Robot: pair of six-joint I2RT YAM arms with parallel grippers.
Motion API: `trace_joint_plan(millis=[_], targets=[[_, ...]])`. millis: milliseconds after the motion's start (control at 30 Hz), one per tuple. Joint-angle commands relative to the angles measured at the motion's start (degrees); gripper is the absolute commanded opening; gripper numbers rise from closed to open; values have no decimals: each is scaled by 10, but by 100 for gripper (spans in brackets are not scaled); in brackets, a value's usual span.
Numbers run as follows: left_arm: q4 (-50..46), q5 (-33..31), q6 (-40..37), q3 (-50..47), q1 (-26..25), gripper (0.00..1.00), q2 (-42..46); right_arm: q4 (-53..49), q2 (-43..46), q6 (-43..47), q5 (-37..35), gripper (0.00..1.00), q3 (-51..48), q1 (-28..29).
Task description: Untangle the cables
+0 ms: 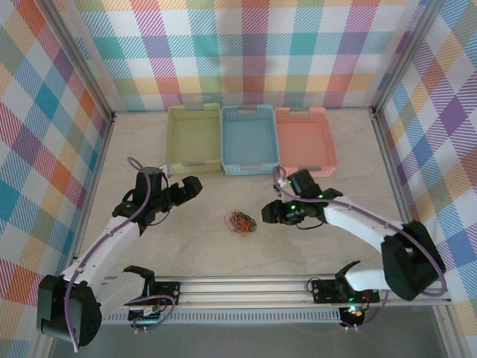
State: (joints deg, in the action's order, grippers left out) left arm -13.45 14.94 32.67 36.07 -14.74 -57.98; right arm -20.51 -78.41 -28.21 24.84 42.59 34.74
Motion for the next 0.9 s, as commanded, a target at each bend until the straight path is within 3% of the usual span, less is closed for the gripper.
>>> trace_joint_plan(millis=[0,267,467,867], targets=[[0,-11,-13,-14,-6,98,14,-8,-40,13,-20,48,44,30],[-1,-12,-22,-18,-14,96,17,-22,-123,42,-40,48,112,57],[-8,-21,-24,-18,-19,96,26,-43,-153,52,-42,40,142,63],[-14,-31,-28,-18,-24,96,31,-30,-149,59,-37,6,137,65]])
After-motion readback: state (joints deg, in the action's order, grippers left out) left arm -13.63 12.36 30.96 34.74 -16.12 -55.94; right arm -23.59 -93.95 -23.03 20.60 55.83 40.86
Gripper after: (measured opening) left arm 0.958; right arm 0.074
